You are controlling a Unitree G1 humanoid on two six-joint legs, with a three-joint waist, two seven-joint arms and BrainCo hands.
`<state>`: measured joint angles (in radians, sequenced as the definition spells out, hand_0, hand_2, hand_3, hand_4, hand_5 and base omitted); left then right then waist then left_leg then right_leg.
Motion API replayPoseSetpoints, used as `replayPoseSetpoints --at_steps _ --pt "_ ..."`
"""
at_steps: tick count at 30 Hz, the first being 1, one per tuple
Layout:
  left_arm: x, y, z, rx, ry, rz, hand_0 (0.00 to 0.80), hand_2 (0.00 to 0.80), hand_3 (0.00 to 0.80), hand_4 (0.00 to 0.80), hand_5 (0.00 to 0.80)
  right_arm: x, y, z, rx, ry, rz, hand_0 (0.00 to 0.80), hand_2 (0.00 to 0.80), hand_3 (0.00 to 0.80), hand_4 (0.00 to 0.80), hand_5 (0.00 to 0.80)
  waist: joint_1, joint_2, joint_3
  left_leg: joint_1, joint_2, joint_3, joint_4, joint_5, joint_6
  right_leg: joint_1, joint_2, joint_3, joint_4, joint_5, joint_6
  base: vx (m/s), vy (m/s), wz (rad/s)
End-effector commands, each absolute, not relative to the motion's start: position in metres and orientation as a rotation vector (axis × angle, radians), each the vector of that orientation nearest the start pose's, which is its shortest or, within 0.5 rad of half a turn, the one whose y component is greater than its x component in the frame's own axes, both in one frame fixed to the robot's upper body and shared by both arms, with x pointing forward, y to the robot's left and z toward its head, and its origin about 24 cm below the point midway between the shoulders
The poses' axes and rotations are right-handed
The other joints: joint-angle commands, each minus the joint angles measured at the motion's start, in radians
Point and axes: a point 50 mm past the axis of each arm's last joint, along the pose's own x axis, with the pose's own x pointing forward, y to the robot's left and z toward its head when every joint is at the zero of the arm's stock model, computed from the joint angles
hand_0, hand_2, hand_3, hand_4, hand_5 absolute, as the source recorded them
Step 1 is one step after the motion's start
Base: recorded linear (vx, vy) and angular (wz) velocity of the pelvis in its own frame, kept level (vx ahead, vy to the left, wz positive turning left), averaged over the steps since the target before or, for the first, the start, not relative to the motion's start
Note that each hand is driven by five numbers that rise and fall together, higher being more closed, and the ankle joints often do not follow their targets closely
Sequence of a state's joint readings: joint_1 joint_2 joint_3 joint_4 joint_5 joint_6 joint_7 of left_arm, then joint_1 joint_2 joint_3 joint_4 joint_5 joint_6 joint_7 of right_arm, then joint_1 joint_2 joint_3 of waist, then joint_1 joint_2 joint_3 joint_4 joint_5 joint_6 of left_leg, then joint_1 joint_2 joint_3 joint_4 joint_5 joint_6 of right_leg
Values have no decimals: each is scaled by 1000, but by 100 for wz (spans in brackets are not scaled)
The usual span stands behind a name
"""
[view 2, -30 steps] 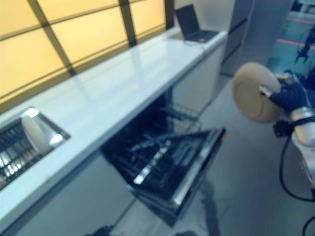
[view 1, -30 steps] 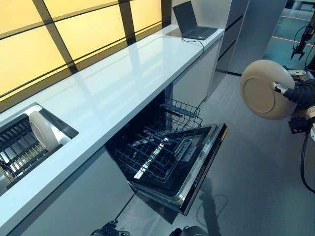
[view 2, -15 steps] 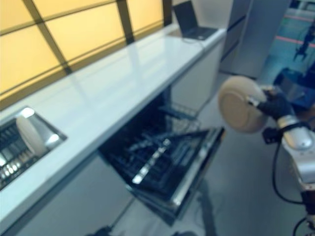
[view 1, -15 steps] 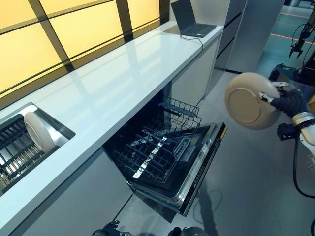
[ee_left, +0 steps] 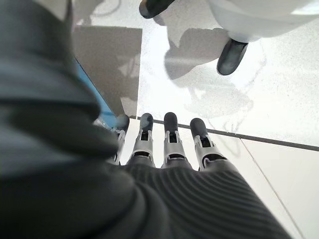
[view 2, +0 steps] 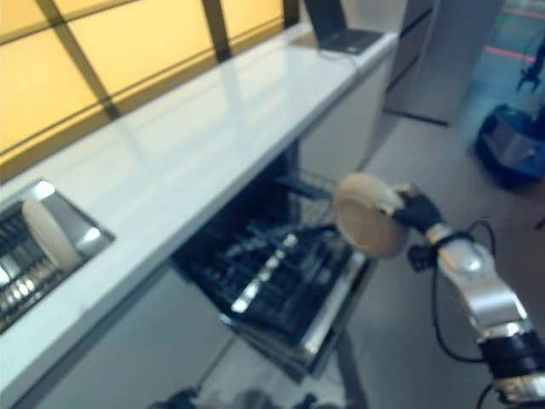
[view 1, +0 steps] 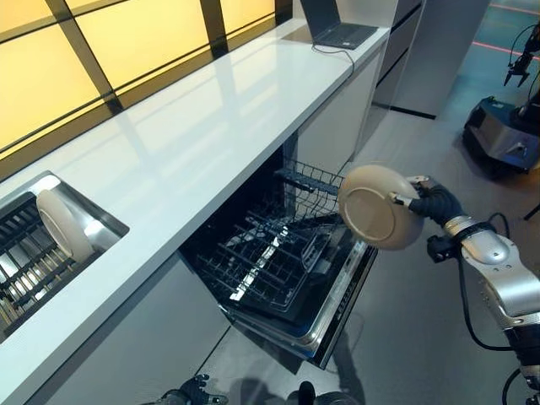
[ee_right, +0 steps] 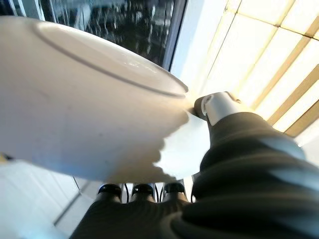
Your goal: Take plates into dishwasher
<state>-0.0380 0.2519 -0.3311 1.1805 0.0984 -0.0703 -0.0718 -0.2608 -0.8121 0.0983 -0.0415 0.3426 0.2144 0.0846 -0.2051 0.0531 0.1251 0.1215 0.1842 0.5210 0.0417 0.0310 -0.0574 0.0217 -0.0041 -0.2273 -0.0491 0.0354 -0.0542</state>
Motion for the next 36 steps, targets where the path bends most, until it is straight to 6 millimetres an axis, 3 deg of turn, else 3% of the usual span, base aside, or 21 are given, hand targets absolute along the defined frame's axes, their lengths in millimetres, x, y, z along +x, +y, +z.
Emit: replayPoseSetpoints --at_steps 1,14,29,36 --pt "121 225 -152 545 1103 -314 0 0 0 0 0 309 -229 162 -456 -136 153 800 800 800 800 800 12 -62 -23 -89 -42 3 -116 18 -16 52 -7 -11 -4 -116 26 19 -17 4" --pt "148 209 -145 573 1036 -357 0 0 0 0 0 323 -202 153 -453 -146 161 800 800 800 800 800 30 -29 39 -123 -54 -36 -115 21 -13 17 -28 -32 24 -126 27 1 16 6" --pt "148 202 -146 551 1027 -343 0 0 0 0 0 331 -185 156 -457 -177 156 800 800 800 800 800 69 -3 70 -134 -79 -82 -123 17 -6 20 -48 -75 39 -141 27 32 52 10" --pt "145 209 -146 557 1043 -313 0 0 0 0 0 332 -173 169 -457 -251 166 800 800 800 800 800 92 -7 80 -135 -90 -104 -125 14 -2 27 -55 -95 53 -149 30 31 53 12"
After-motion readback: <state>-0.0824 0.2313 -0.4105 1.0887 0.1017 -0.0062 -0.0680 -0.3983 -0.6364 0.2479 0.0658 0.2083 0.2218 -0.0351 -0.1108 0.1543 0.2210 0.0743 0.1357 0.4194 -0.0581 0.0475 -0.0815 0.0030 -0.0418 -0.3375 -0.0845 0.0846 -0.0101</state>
